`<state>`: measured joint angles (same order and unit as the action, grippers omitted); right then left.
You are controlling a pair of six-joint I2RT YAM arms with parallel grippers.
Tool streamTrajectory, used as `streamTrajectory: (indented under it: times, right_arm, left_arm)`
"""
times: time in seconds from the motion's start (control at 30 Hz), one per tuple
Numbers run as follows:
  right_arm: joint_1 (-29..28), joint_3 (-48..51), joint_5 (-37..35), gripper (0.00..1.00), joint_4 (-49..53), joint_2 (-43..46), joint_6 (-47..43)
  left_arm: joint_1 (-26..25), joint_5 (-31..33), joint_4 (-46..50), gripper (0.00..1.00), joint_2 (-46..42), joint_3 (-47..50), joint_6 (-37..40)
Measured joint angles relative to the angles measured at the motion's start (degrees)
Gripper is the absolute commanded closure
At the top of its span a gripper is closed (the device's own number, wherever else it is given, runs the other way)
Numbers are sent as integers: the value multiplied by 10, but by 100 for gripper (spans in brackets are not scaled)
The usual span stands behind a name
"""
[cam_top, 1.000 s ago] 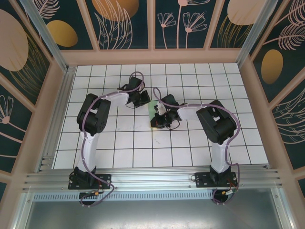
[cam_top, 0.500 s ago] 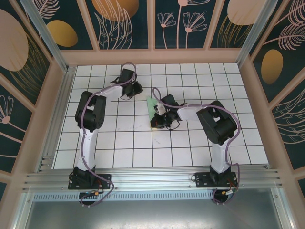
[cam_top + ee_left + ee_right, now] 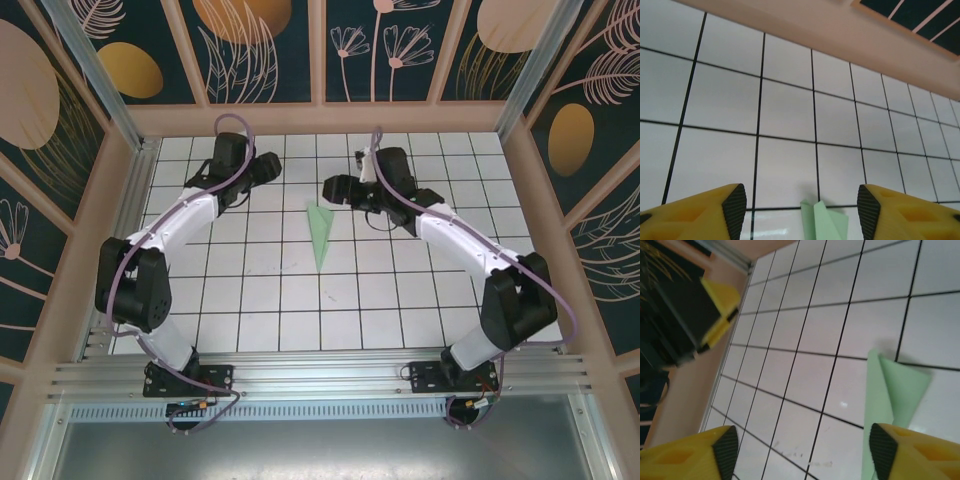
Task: Fold a paper plane with a square sheet of paper (pick it up from the middle)
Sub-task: Fold the wing for the fifth time at the center of the table.
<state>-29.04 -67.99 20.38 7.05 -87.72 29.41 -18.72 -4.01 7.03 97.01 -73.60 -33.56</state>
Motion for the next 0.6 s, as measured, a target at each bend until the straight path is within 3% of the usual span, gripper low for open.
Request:
streamTrajectory:
  times: [0.13,0.43,0.6]
  right_arm:
    - [27,36,-43,1,-11,11,12]
    - [61,137,-103,1,-13,11,74]
    - [95,167,-137,1,-12,11,127]
  left_arm:
    - [-22,16,5,28,-11,67,7]
    - [-191,158,55,29,-6,82,-7]
    - [-266,235,114,35,73,8,-23]
